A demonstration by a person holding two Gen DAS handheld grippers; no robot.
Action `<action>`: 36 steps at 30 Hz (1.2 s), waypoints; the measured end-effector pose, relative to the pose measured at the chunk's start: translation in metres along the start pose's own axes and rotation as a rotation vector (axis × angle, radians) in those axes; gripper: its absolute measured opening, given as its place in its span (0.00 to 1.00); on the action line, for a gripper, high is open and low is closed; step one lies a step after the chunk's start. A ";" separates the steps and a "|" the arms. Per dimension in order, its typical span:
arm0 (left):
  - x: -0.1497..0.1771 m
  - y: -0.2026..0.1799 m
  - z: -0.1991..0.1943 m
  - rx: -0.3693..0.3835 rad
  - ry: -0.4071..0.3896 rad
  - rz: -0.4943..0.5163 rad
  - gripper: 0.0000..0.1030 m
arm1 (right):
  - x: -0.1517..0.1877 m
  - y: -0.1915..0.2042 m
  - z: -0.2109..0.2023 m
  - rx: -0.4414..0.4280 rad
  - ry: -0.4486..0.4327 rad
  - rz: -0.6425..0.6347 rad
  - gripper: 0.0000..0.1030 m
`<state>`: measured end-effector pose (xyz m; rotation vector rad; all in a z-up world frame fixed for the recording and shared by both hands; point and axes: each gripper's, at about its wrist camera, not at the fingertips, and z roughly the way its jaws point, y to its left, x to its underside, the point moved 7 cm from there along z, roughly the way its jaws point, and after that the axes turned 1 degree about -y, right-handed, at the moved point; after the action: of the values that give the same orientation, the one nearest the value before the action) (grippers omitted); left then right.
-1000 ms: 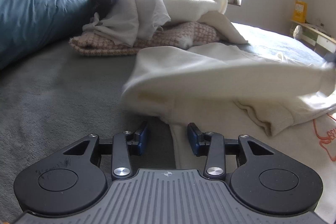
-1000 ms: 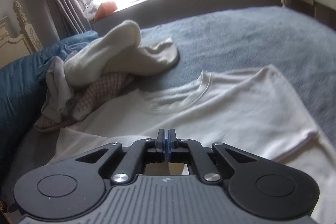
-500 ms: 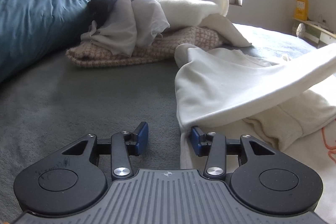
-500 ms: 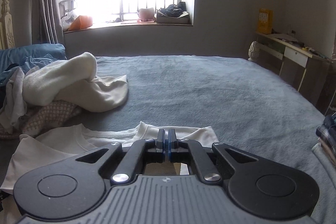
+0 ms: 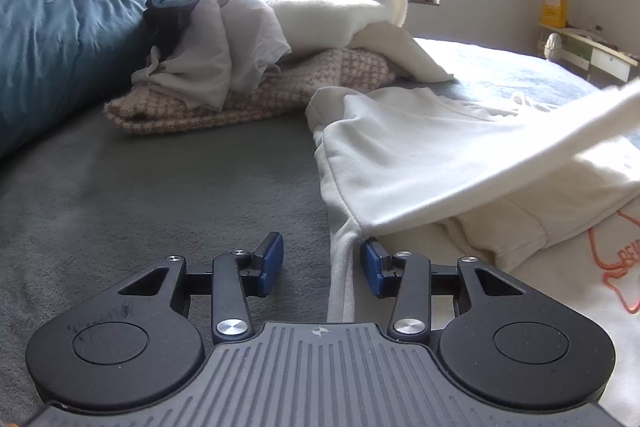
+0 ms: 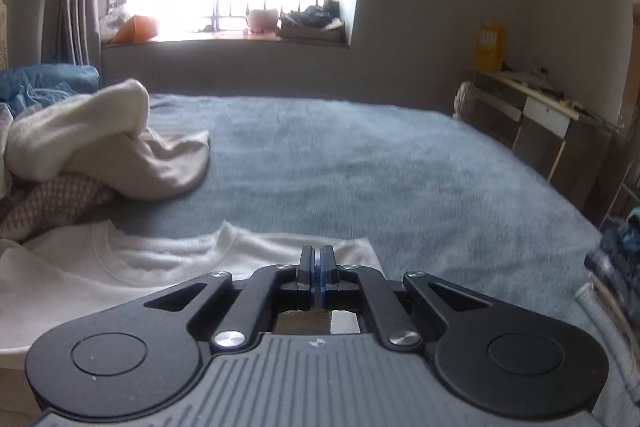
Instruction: Fold clothes
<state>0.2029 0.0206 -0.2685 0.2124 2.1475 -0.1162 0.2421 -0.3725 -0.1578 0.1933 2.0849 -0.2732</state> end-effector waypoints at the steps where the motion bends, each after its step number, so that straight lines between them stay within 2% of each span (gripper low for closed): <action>1: 0.000 -0.002 -0.001 0.003 0.000 0.000 0.41 | -0.007 0.000 -0.004 0.004 -0.030 -0.015 0.02; 2: 0.000 -0.003 -0.001 0.008 0.002 0.002 0.41 | -0.011 0.000 -0.007 0.008 -0.052 -0.028 0.02; 5: 0.005 -0.007 -0.002 0.013 0.017 0.011 0.41 | 0.016 -0.010 0.012 0.031 0.020 -0.039 0.02; 8: 0.009 -0.009 -0.003 0.022 0.026 0.025 0.41 | 0.075 -0.026 0.053 0.044 0.273 -0.023 0.03; 10: 0.010 -0.009 -0.006 0.040 0.029 0.028 0.41 | 0.093 -0.043 0.061 0.096 0.331 0.038 0.03; 13: 0.010 -0.002 -0.012 0.078 0.031 0.005 0.41 | 0.084 -0.064 0.050 0.099 0.288 0.197 0.04; 15: 0.010 0.004 -0.018 0.108 0.026 -0.034 0.41 | 0.066 -0.062 0.039 0.066 0.224 0.223 0.04; 17: 0.008 0.010 -0.024 0.139 0.007 -0.086 0.42 | 0.050 -0.048 0.029 -0.023 0.170 0.211 0.04; 19: 0.005 0.015 -0.029 0.158 -0.020 -0.127 0.42 | 0.043 -0.023 0.026 -0.145 0.155 0.168 0.04; 20: 0.003 0.017 -0.031 0.167 -0.034 -0.147 0.42 | 0.043 -0.010 0.025 -0.202 0.156 0.141 0.04; 22: -0.003 0.018 -0.032 0.177 -0.059 -0.170 0.42 | 0.057 0.013 0.037 -0.266 0.230 0.090 0.04; 23: -0.006 0.019 -0.032 0.181 -0.072 -0.181 0.42 | 0.066 0.024 0.044 -0.285 0.274 0.063 0.04; 24: -0.009 0.018 -0.028 0.178 -0.073 -0.184 0.42 | 0.079 0.029 0.054 -0.245 0.342 0.036 0.04; 26: -0.015 0.017 -0.019 0.168 -0.069 -0.187 0.42 | 0.079 0.036 0.055 -0.188 0.366 0.005 0.03; 29: -0.015 0.019 -0.001 0.145 -0.019 -0.235 0.42 | 0.078 0.046 0.055 -0.110 0.393 -0.045 0.04; 31: -0.012 0.021 0.007 0.158 0.008 -0.277 0.42 | 0.055 0.070 0.039 -0.150 0.320 -0.135 0.04; 33: -0.009 0.022 0.016 0.171 0.035 -0.319 0.42 | 0.033 0.110 0.026 -0.225 0.269 -0.245 0.05; 34: -0.007 0.023 0.020 0.178 0.049 -0.340 0.42 | 0.023 0.130 0.019 -0.266 0.244 -0.297 0.07; 36: -0.004 0.022 0.025 0.186 0.063 -0.351 0.42 | 0.009 0.182 0.007 -0.381 0.205 -0.382 0.18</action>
<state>0.2298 0.0378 -0.2786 -0.0581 2.2195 -0.5188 0.2884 -0.1995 -0.1902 -0.4250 2.3243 -0.0800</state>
